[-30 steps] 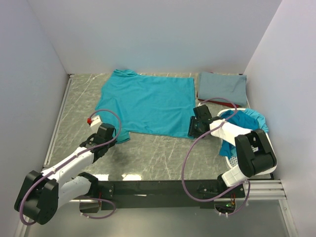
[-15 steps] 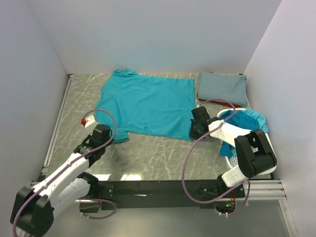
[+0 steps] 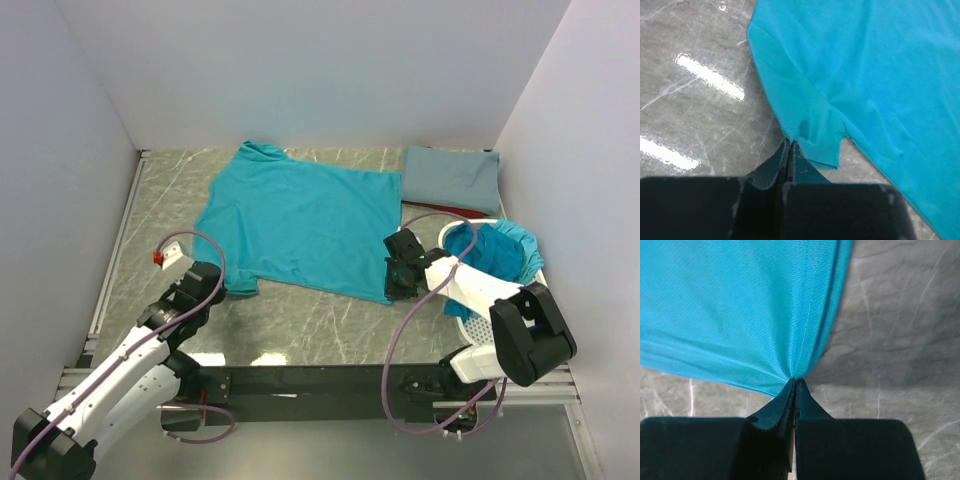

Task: Fold and stack the t-shirts
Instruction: Fold the tshirt

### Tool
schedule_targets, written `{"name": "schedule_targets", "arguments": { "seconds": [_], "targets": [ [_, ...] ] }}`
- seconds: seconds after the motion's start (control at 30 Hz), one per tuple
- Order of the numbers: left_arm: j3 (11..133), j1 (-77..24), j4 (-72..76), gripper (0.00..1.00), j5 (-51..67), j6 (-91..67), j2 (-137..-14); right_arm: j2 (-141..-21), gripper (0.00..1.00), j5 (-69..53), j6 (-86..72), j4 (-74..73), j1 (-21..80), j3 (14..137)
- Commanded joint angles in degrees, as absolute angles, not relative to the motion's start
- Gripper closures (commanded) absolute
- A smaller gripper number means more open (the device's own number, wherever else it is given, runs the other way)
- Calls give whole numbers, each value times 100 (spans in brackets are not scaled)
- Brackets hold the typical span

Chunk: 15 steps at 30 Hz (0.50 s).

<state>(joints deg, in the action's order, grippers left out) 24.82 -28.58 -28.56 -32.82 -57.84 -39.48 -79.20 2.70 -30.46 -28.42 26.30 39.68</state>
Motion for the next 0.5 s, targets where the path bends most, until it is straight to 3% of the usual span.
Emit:
{"name": "schedule_targets", "arguments": {
  "seconds": [0.0, 0.47],
  "targets": [
    [2725, -2988, -3068, 99, -3533, -6012, -3745, -7638, 100, 422, -3173, -3067, 2786, 3894],
    [3076, -2988, -370, 100, -3305, -4527, -5377, -7928, 100, 528, -2726, -2874, 2506, 4561]
  ]
}}
